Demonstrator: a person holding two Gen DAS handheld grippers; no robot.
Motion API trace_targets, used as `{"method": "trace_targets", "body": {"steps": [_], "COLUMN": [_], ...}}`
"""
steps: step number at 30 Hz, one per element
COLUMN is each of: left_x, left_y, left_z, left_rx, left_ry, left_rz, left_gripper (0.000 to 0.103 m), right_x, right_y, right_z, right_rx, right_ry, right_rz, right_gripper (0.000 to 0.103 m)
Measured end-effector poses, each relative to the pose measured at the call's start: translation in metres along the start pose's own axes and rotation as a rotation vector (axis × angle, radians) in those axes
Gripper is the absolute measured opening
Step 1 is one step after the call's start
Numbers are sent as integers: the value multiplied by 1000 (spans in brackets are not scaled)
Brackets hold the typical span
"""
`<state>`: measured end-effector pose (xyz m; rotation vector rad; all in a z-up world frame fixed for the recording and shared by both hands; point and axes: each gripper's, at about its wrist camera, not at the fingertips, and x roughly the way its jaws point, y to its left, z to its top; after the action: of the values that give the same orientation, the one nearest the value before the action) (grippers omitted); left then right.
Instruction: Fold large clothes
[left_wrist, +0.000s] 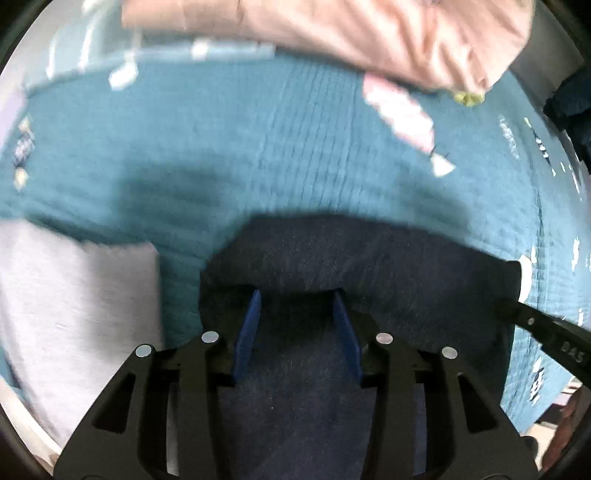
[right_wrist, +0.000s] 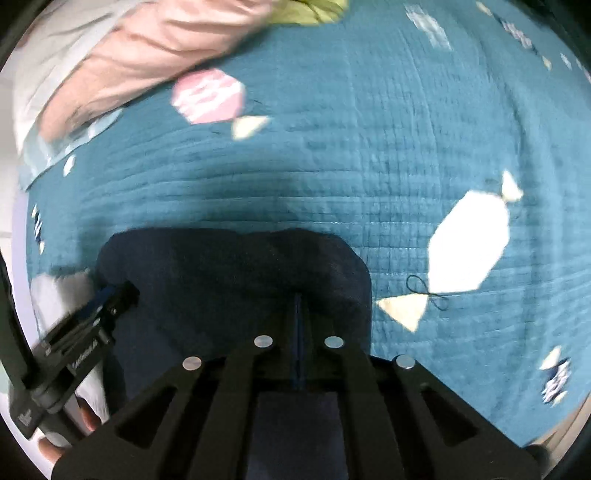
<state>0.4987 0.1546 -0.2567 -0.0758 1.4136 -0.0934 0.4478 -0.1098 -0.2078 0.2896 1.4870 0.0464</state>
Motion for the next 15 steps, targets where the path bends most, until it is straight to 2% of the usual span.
{"method": "trace_targets", "body": {"steps": [1,2,3,4,5,6,10,13,15], "left_x": [-9,-12,-4,12,33,44,53,40,16], "left_y": [-4,-5,-4,-3,-3,-4,-10,-10,-13], "left_z": [5,13,23,30,35,34,28,25,13], "left_rx": [14,12,4,-9,-6,2,18,31,66], "left_ry": [-36,-54,-43,1,56,65,-3,-16,-70], "left_rz": [3,4,31,84,92,96,141,140,176], "left_gripper": [43,42,42,42,42,42,42,42,42], "right_x": [-7,-5,10,23,34,43,53,28,3], "right_y": [4,7,9,7,8,7,-10,-22,-25], "right_z": [5,8,11,12,9,9,8,-4,-21], "right_rx": [-10,-17,-25,-31,-39,-34,20,-3,-29], "right_ry": [-40,-42,7,32,29,22,9,-39,-138], "right_rz": [-2,-19,-37,-53,-70,-70,2,37,76], "right_gripper": [2,2,2,2,1,0,0,0,4]}}
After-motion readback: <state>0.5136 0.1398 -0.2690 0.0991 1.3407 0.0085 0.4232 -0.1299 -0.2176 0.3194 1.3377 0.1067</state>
